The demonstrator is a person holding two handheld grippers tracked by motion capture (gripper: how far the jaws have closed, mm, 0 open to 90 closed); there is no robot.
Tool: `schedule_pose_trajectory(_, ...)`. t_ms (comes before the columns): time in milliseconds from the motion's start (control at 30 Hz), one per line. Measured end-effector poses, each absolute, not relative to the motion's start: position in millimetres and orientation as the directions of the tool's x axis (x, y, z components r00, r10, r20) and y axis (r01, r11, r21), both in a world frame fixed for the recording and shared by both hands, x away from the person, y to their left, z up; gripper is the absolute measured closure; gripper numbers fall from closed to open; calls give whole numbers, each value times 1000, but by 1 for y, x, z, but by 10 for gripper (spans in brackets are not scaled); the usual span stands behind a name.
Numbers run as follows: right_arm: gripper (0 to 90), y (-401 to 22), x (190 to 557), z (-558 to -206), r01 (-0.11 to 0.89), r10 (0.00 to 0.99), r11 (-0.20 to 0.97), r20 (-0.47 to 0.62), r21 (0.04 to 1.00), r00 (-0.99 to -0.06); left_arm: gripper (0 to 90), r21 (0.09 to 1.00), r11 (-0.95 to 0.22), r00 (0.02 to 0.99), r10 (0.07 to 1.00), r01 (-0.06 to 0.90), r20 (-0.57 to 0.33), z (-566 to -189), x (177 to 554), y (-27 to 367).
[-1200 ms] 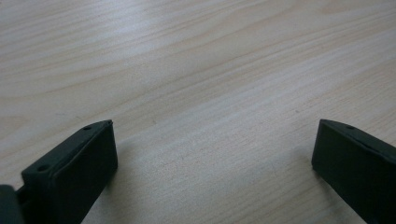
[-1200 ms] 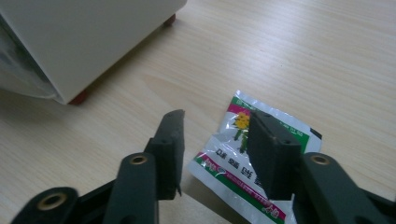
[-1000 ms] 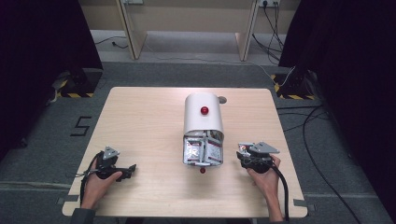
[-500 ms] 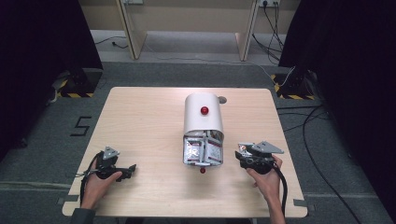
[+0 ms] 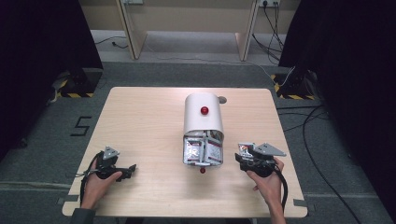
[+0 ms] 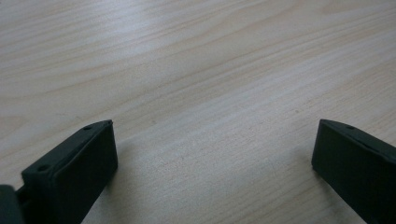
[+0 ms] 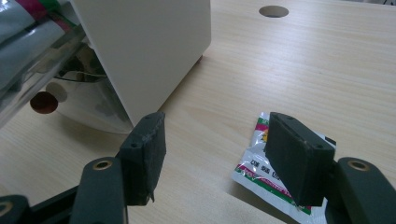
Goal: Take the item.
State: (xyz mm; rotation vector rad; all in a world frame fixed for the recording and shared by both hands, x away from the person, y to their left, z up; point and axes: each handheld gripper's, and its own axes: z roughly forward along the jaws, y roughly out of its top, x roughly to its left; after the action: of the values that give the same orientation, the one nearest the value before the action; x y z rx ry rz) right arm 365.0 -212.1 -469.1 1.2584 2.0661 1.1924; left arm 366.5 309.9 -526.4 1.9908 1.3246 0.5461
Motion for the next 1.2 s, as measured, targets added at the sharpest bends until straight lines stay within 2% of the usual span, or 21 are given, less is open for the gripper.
schedule_pose_trajectory(667, 336, -205, 347, -472, 510, 854, 231, 79, 829, -514, 0, 729, -255, 395, 919, 635, -23, -526, 366, 310)
schedule_pose_trajectory(1200, 255, -200, 338, -477, 518, 851, 236, 83, 822, -519, 0, 726, -259, 396, 918, 636, -19, -526, 366, 310)
